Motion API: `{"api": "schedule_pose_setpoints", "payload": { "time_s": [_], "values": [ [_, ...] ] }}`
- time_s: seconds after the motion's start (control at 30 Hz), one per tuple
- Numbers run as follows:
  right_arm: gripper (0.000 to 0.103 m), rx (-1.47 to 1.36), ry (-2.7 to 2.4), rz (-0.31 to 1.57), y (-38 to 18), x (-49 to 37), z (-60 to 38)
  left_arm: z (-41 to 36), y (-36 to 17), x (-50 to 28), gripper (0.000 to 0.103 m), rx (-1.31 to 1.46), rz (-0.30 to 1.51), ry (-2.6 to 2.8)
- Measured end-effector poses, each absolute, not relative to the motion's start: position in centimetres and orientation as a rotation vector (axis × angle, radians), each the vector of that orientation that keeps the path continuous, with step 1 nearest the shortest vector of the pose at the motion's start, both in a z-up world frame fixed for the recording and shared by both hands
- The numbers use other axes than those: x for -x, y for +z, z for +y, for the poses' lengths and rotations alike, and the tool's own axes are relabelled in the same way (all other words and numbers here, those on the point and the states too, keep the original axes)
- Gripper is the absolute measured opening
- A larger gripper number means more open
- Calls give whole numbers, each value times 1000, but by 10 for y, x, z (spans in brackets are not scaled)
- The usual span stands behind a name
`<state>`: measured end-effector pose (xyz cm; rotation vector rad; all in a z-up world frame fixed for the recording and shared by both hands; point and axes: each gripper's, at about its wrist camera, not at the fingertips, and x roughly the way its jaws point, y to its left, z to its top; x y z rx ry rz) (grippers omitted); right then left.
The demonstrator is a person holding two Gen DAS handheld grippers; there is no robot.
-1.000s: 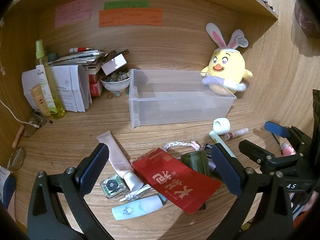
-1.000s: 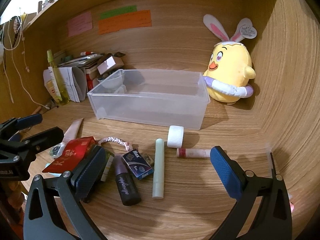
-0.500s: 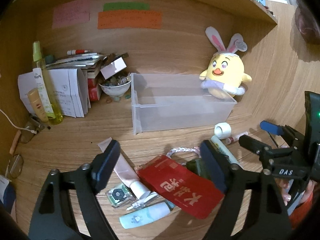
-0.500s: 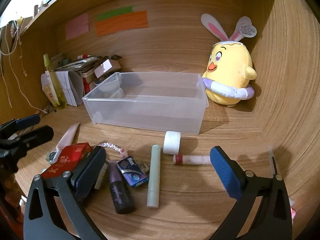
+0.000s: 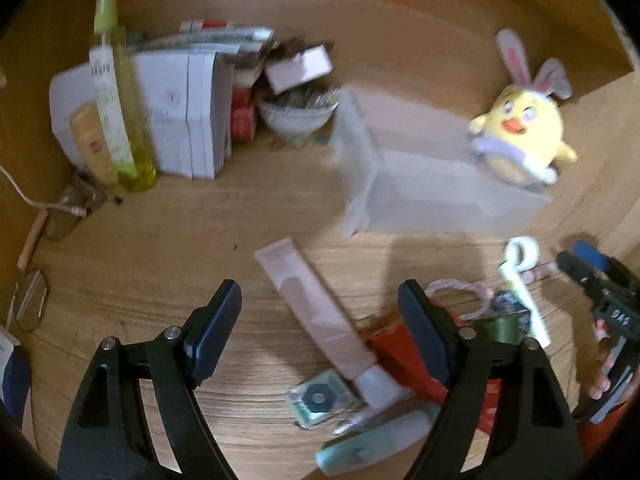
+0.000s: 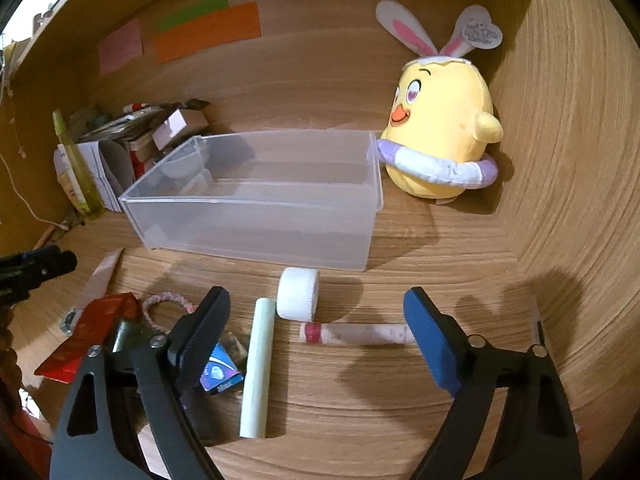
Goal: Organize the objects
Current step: 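Grasp the pink tube with the left tool while the right tool grasps the white tape roll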
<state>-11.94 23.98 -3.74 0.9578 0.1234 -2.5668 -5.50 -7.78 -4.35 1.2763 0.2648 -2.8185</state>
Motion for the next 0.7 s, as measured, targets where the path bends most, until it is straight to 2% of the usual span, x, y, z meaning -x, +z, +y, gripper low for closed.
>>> {"api": "schedule_pose_setpoints", "payload": {
  "time_s": [0.13, 0.3, 0.37, 0.5, 0.7],
  "values": [
    [82, -1001, -2552, 129, -44, 131, 237, -79, -56, 63, 78, -1368, 253, -2781],
    [68, -1042, -2526, 153, -51, 143, 228, -81, -67, 74, 72, -1466, 258, -2754],
    [65, -1059, -2508, 158, -55, 148, 225, -82, -72, 77, 65, -1508, 281, -2736],
    [57, -1079, -2486, 164, -60, 153, 219, -80, -76, 80, 58, -1507, 256, -2731],
    [41, -1120, -2454, 159, -68, 162, 214, -77, -79, 84, 37, -1469, 197, -2748]
  ]
}}
